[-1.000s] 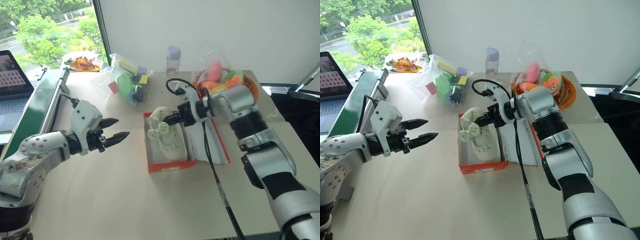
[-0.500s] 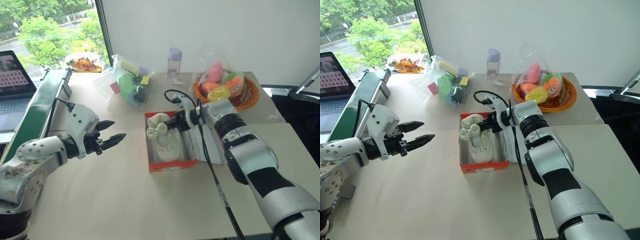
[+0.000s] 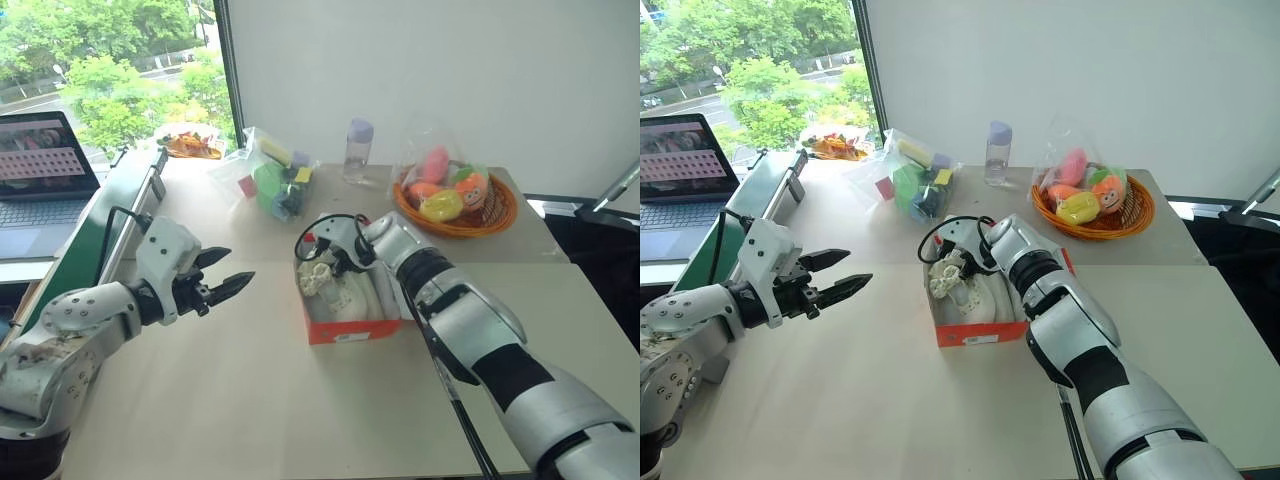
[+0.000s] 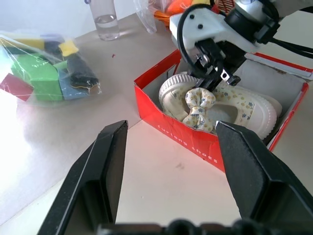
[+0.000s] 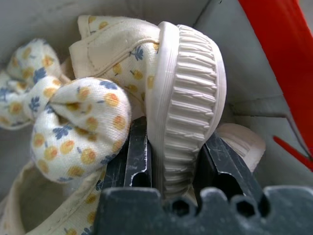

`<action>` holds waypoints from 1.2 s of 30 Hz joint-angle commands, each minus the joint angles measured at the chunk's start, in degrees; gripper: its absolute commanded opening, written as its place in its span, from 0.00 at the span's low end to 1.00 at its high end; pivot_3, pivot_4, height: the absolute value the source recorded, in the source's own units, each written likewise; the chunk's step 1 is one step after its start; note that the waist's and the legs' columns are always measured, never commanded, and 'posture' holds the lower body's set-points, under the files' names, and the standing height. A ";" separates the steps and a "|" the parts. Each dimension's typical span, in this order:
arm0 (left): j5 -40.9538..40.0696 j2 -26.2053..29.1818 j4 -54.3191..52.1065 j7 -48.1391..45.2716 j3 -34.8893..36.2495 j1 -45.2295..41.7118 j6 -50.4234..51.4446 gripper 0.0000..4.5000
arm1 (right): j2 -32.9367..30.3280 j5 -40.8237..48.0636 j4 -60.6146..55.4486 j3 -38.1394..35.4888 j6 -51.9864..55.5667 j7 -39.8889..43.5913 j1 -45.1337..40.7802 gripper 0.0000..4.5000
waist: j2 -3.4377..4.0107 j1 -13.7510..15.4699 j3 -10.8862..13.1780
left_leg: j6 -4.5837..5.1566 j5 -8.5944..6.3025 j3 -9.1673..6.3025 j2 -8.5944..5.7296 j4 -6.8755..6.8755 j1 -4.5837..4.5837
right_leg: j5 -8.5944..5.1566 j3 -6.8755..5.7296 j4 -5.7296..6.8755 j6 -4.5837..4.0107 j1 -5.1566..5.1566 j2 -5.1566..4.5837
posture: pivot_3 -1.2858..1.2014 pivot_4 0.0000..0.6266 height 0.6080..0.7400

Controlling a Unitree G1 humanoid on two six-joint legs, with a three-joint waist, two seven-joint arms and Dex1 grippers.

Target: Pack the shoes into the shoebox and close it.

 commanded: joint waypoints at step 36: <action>2.82 -0.01 0.73 -2.37 -2.97 -3.73 -2.68 0.71 | -9.67 4.88 -38.83 -13.38 30.40 10.51 6.00 1.00 | 0.20 -1.02 0.13 | 0.66 0.39 0.04 -0.04 -0.40 -2.18 | 0.19 -0.11 0.09 0.08 -1.83 -0.05 | 0.52 0.24 1.00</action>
